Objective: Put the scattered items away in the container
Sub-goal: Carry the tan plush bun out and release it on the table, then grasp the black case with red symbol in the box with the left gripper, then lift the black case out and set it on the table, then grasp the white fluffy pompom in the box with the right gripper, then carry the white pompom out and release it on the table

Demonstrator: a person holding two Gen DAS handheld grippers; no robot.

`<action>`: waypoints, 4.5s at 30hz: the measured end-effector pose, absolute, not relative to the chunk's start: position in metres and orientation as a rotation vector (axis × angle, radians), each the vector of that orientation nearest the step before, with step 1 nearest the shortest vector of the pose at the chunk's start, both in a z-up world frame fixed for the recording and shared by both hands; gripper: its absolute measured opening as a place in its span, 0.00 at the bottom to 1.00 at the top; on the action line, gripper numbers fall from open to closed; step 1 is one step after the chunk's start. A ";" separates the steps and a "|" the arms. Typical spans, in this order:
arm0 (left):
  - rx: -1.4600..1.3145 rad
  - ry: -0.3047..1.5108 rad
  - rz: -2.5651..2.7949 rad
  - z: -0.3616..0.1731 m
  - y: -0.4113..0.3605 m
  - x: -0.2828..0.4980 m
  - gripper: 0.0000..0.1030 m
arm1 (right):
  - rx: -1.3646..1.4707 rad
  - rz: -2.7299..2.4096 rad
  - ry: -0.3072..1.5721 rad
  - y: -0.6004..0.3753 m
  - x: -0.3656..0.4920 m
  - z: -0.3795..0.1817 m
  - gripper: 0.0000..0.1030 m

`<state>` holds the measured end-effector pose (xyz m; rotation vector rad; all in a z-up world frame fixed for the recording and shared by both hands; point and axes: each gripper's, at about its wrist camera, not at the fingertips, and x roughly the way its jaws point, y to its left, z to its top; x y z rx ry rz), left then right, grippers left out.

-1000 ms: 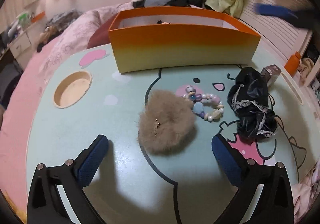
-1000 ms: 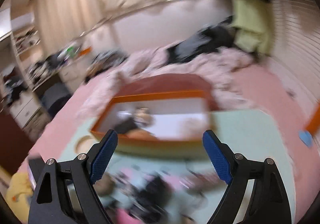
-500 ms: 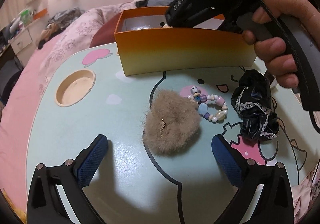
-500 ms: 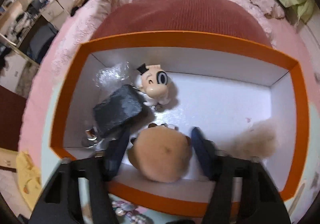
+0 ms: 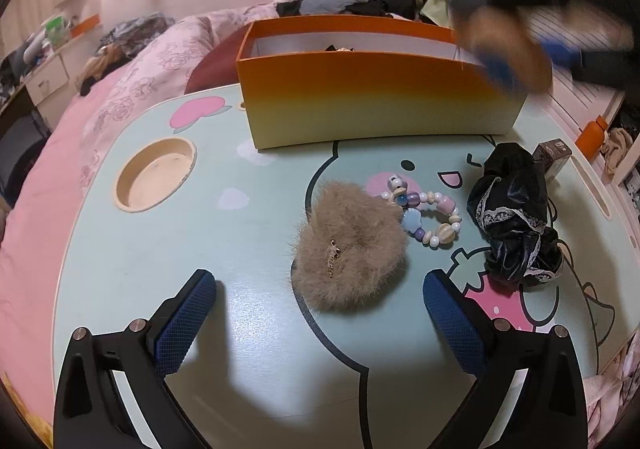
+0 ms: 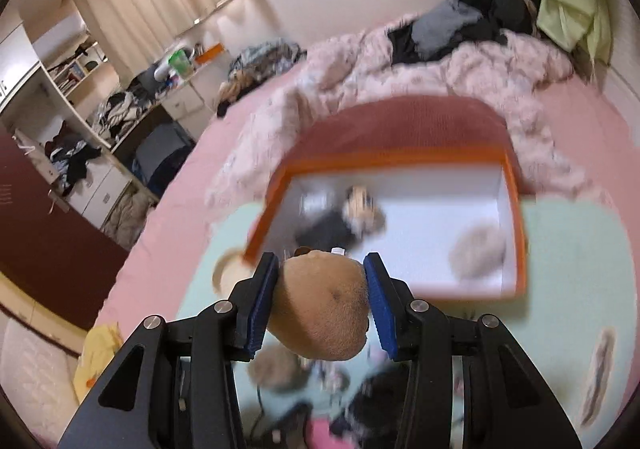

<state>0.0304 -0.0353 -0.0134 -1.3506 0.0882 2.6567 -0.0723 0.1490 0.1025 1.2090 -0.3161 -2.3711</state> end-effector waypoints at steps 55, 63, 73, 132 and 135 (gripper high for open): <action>-1.533 0.650 2.310 0.018 0.031 -0.165 0.39 | 1.237 -2.690 -0.072 0.187 0.024 0.007 0.78; -1.184 0.211 2.413 0.119 -0.013 -0.103 0.36 | 1.238 -2.691 -0.070 0.187 0.024 0.007 0.78; -1.185 -0.013 2.433 0.056 -0.061 -0.020 0.36 | 1.242 -2.694 -0.064 0.186 0.024 0.007 0.78; -1.174 -0.162 2.455 -0.005 -0.049 0.045 0.97 | 1.346 -1.796 0.431 0.167 -0.107 0.137 0.25; -1.172 -0.189 2.462 -0.005 -0.052 0.044 0.97 | 1.432 -1.830 0.268 0.181 -0.079 0.108 0.25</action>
